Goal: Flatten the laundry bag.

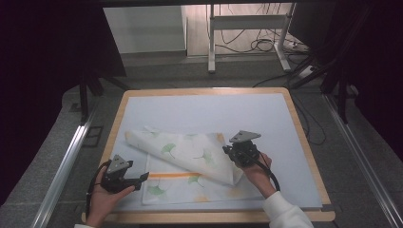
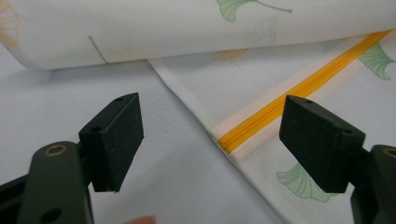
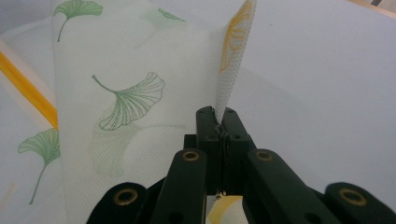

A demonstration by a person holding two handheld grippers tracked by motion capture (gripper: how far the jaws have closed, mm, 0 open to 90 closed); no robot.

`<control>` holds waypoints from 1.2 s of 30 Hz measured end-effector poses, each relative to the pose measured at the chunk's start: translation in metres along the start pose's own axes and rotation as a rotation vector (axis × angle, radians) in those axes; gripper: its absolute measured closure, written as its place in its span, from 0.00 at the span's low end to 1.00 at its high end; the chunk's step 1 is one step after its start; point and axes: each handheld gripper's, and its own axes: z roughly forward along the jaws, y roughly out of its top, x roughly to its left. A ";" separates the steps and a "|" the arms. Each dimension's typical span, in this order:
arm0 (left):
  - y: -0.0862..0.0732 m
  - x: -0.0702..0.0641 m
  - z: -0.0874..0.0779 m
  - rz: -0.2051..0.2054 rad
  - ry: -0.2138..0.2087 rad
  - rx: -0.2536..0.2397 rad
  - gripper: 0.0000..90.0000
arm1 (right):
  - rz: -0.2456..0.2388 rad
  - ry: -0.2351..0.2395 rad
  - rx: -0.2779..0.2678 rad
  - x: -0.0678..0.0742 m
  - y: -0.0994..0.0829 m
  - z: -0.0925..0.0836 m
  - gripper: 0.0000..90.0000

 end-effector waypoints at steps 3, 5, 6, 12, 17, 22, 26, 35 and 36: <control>0.000 0.000 0.000 0.001 -0.002 0.001 0.24 | 0.006 -0.007 -0.004 -0.003 0.000 -0.001 0.98; 0.000 0.000 0.000 -0.001 -0.003 0.004 0.24 | 0.009 -0.013 -0.004 -0.005 -0.001 -0.002 0.98; 0.000 0.000 0.001 -0.001 -0.004 0.006 0.24 | 0.012 -0.014 -0.006 -0.005 -0.001 -0.001 0.98; 0.000 0.000 0.000 -0.003 -0.004 0.004 0.24 | 0.019 -0.028 -0.007 -0.009 -0.002 -0.002 0.98; 0.000 0.000 0.000 -0.003 -0.004 0.005 0.24 | 0.033 -0.042 -0.018 -0.014 -0.003 -0.005 0.98; 0.000 0.000 0.000 -0.003 -0.004 0.004 0.24 | 0.042 -0.055 -0.028 -0.019 -0.004 -0.007 0.98; 0.000 0.000 0.000 -0.002 -0.004 0.005 0.24 | 0.053 -0.064 -0.033 -0.023 -0.004 -0.009 0.98; 0.000 0.000 0.001 0.001 -0.005 0.008 0.24 | 0.075 -0.090 -0.043 -0.032 -0.006 -0.013 0.98; 0.000 0.000 0.001 0.001 -0.005 0.008 0.24 | 0.078 -0.093 -0.042 -0.034 -0.006 -0.013 0.98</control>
